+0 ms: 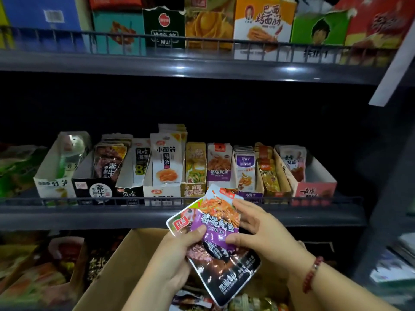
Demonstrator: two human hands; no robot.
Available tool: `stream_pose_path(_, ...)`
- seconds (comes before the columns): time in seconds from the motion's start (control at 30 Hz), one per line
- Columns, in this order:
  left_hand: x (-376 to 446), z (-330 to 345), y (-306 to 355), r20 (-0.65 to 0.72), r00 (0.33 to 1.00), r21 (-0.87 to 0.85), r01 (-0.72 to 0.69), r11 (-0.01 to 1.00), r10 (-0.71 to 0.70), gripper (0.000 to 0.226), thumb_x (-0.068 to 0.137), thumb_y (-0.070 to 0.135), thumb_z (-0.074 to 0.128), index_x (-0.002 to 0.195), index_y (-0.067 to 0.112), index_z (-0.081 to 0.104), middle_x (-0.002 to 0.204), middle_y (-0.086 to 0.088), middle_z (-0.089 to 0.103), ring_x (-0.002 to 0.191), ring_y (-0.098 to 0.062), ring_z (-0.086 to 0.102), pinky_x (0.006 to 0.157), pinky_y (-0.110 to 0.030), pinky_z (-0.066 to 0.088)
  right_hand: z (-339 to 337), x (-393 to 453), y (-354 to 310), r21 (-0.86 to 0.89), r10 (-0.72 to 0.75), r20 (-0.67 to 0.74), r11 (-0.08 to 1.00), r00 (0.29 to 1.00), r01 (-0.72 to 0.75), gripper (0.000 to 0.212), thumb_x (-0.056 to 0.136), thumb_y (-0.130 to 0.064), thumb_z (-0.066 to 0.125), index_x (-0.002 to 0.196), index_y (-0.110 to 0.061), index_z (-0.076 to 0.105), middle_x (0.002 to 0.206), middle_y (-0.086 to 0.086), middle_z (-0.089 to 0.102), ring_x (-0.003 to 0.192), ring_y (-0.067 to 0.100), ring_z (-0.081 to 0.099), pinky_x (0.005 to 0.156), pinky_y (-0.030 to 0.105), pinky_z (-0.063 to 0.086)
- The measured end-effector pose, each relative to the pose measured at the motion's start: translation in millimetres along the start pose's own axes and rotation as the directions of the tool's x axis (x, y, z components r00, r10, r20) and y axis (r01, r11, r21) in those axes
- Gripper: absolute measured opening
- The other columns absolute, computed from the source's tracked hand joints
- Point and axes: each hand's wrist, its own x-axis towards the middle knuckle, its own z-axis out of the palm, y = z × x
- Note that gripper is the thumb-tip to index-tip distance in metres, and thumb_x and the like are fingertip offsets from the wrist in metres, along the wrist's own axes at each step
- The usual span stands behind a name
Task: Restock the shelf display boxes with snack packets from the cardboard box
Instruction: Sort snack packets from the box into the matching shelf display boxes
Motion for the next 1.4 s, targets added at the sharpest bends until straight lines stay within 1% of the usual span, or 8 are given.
stream_pose_path(0.17,0,-4,3,0.039,0.997,0.07,-0.068,0.995,0.065,0.032,0.077,-0.002,0.063,0.109,-0.003,0.061,0.096,-0.024,0.072,0.081,-0.034,0.072,0.077,-0.044,0.054,-1,8,-9,0.125,0.104,0.022,0.986,0.994,-0.106,0.079,0.059,-0.024,0.082,0.131,-0.022,0.05,0.118,-0.006,0.064,0.105,0.008,0.064,0.086,0.027,0.055)
stream_pose_path(0.3,6,-6,4,-0.003,0.995,0.104,-0.096,0.99,0.097,0.021,0.085,-0.003,0.06,0.105,-0.001,0.061,0.088,-0.018,0.075,0.072,-0.025,0.073,0.07,-0.038,0.052,-10,30,-18,0.171,0.122,-0.134,0.98,0.983,-0.099,0.052,0.083,-0.014,0.069,0.124,-0.035,0.043,0.097,-0.012,0.071,0.086,-0.002,0.066,0.076,0.02,0.05)
stream_pose_path(0.47,17,-9,6,-0.04,0.992,0.139,-0.115,0.984,0.122,0.027,0.08,0.004,0.067,0.106,0.003,0.063,0.093,-0.016,0.075,0.079,-0.026,0.073,0.072,-0.038,0.052,-19,71,-22,0.298,0.227,-0.197,0.941,0.954,-0.162,0.045,0.088,-0.006,0.062,0.131,-0.012,0.049,0.104,0.008,0.066,0.088,0.017,0.068,0.071,0.027,0.058)
stream_pose_path(0.6,29,-19,9,-0.116,0.988,0.068,-0.089,0.994,0.097,0.026,0.084,0.003,0.063,0.11,0.0,0.062,0.094,-0.017,0.074,0.08,-0.027,0.072,0.072,-0.038,0.053,-35,108,-25,0.176,0.148,-0.364,0.98,0.92,-0.088,0.026,0.089,-0.004,0.06,0.113,-0.013,0.055,0.102,0.005,0.065,0.079,0.012,0.065,0.059,0.022,0.053)
stream_pose_path(0.77,38,-29,12,-0.223,0.968,0.05,-0.108,0.993,0.116,0.016,0.091,-0.008,0.051,0.104,-0.002,0.059,0.092,-0.018,0.071,0.086,-0.031,0.066,0.081,-0.044,0.052,-57,158,-21,-0.205,-0.144,-0.582,0.978,0.8,0.026,0.029,0.094,-0.011,0.056,0.123,-0.012,0.051,0.104,0.008,0.062,0.086,0.024,0.062,0.059,0.031,0.051)
stream_pose_path(0.93,43,-29,14,-0.265,0.944,0.082,-0.182,0.98,0.197,0.016,0.093,-0.003,0.054,0.102,0.005,0.064,0.095,-0.014,0.074,0.094,-0.03,0.068,0.089,-0.045,0.051,-52,204,-14,-0.4,-0.205,-0.561,0.915,0.802,-0.046,0.027,0.095,-0.011,0.054,0.122,-0.017,0.051,0.101,0.011,0.063,0.064,0.017,0.054,0.055,0.031,0.046)
stream_pose_path(1.13,43,-30,13,-0.208,0.963,0.077,-0.159,0.984,0.172,0.015,0.092,0.0,0.056,0.105,0.005,0.063,0.095,-0.015,0.075,0.095,-0.033,0.069,0.087,-0.046,0.051,-59,239,4,-0.634,-0.204,-0.432,0.762,0.878,-0.135,0.02,0.095,-0.021,0.051,0.112,-0.018,0.06,0.111,0.008,0.063,0.102,0.028,0.058,0.089,0.041,0.047)
stream_pose_path(1.4,46,-33,13,-0.191,0.968,0.077,-0.149,0.986,0.161,0.017,0.09,0.001,0.057,0.105,0.005,0.064,0.095,-0.014,0.075,0.091,-0.031,0.07,0.084,-0.046,0.052,-64,262,20,-0.711,-0.241,-0.454,0.679,0.858,-0.185,0.024,0.093,-0.018,0.052,0.115,-0.023,0.061,0.126,0.009,0.044,0.117,0.032,0.043,0.09,0.04,0.046)
